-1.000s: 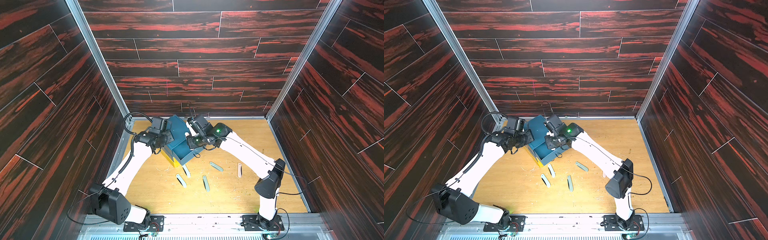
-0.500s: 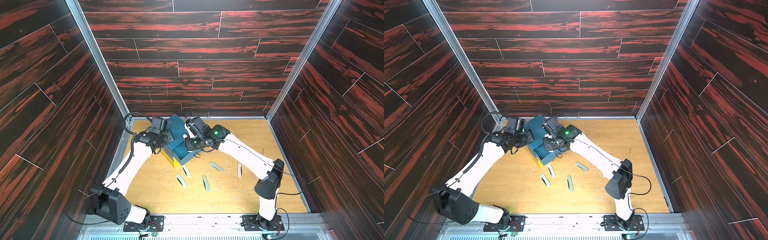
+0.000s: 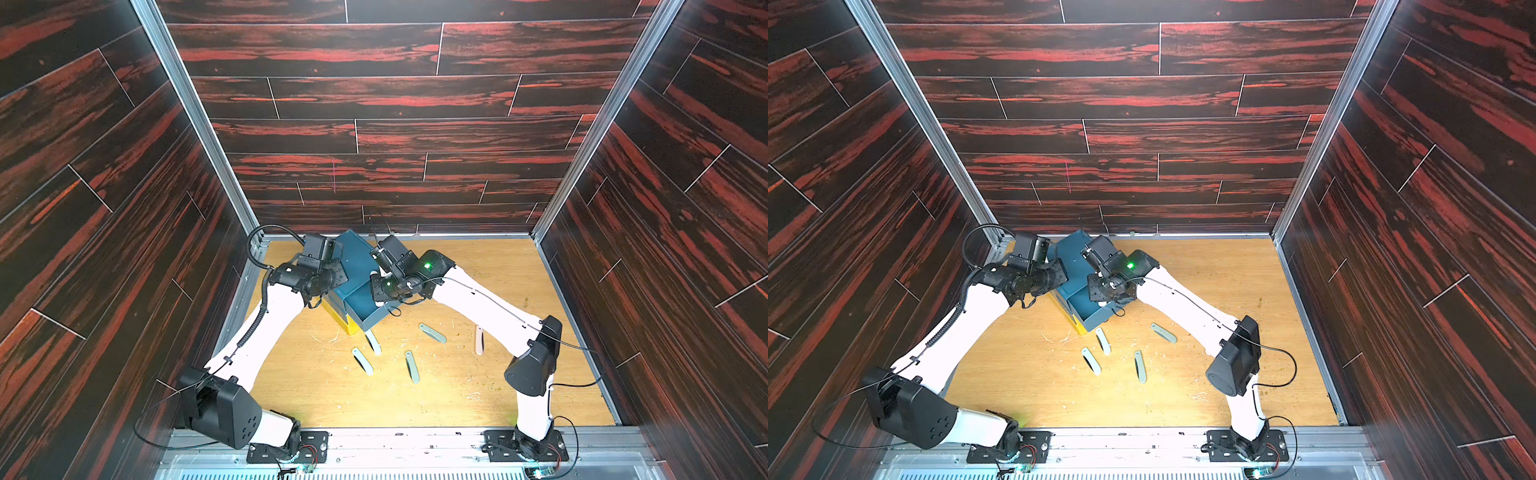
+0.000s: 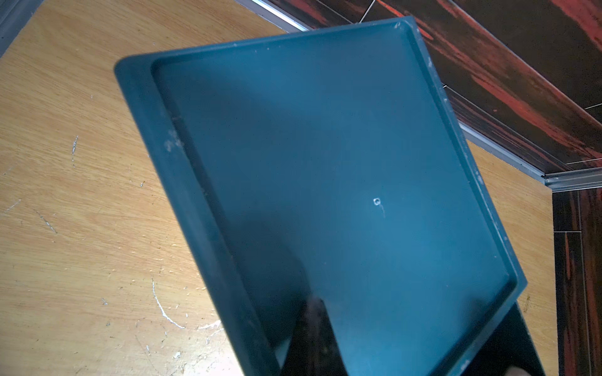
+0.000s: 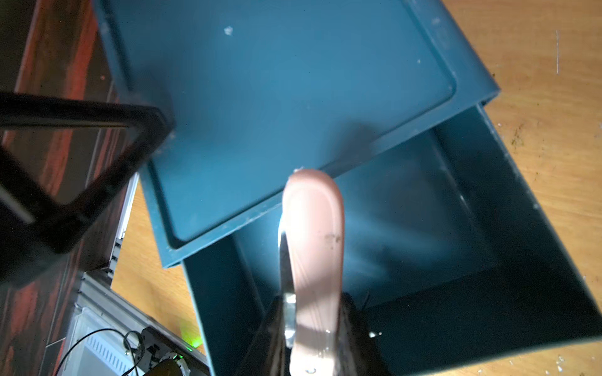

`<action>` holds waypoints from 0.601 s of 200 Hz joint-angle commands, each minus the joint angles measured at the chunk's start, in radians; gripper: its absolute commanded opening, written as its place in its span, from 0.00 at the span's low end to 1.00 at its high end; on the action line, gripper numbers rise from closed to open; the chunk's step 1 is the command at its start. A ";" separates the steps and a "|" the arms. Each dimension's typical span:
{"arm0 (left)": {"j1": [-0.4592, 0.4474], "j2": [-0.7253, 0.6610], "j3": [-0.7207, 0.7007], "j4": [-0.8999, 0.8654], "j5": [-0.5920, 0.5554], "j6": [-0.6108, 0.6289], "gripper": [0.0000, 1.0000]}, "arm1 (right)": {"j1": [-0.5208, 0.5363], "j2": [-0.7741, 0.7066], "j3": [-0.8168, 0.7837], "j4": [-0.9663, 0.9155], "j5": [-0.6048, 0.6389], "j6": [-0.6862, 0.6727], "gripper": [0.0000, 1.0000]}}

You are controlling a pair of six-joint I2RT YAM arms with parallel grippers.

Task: Place the fruit knives into the drawer by color
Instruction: Place the fruit knife in the drawer.

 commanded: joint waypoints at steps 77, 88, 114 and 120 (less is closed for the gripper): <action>-0.003 -0.014 -0.013 -0.018 -0.005 0.001 0.00 | 0.009 0.031 0.043 -0.051 0.013 0.033 0.18; -0.003 -0.013 -0.012 -0.018 -0.003 0.001 0.00 | 0.009 0.031 0.043 -0.051 0.014 0.032 0.19; -0.003 -0.013 -0.012 -0.018 -0.003 0.000 0.00 | 0.009 0.029 0.043 -0.052 0.013 0.031 0.21; -0.003 -0.014 -0.014 -0.019 -0.003 -0.001 0.00 | 0.009 0.030 0.043 -0.051 0.014 0.032 0.22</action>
